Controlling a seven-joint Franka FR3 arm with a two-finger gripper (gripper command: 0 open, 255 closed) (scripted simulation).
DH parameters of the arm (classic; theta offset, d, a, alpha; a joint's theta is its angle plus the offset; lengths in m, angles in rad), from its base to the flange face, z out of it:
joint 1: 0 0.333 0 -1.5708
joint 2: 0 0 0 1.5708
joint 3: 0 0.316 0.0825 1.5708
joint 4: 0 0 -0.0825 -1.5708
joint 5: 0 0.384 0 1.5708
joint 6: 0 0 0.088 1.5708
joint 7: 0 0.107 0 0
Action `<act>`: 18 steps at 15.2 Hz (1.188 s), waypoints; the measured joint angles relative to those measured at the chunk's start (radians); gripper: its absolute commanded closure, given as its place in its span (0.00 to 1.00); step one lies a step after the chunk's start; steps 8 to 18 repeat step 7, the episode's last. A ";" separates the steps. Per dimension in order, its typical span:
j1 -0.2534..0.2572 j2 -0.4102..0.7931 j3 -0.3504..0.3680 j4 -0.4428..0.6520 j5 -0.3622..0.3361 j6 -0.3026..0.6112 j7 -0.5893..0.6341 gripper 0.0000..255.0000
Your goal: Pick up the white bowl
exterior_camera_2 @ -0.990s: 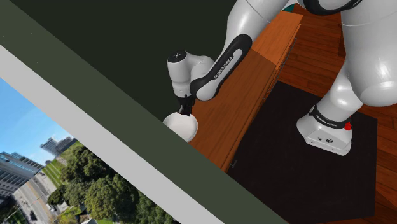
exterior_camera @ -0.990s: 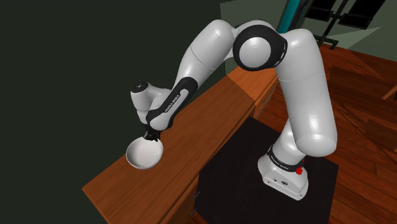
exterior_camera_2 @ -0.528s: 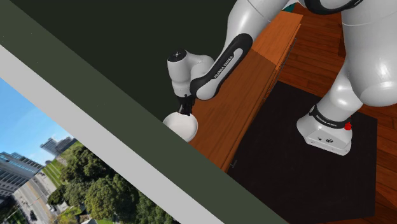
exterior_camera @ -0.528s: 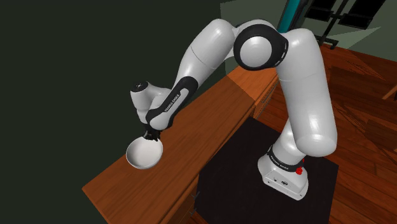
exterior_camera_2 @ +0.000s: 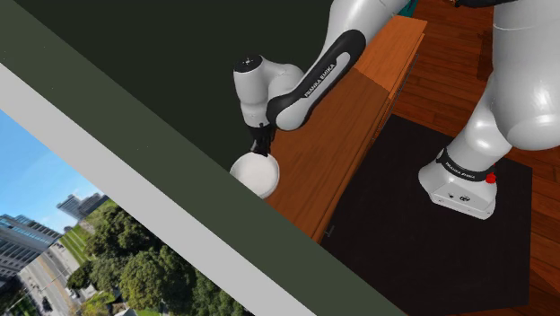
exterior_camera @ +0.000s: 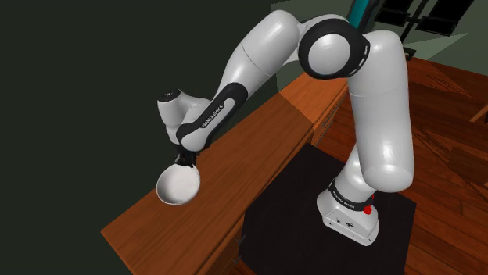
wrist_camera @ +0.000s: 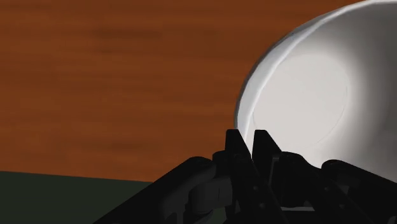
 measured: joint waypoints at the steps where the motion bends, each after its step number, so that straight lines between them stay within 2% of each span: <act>1: -0.001 -0.008 0.003 0.004 0.004 -0.012 -0.002 1.00; 7: -0.010 -0.066 0.016 -0.002 0.023 -0.062 -0.016 1.00; 18: -0.010 -0.066 0.016 -0.002 0.023 -0.062 -0.016 1.00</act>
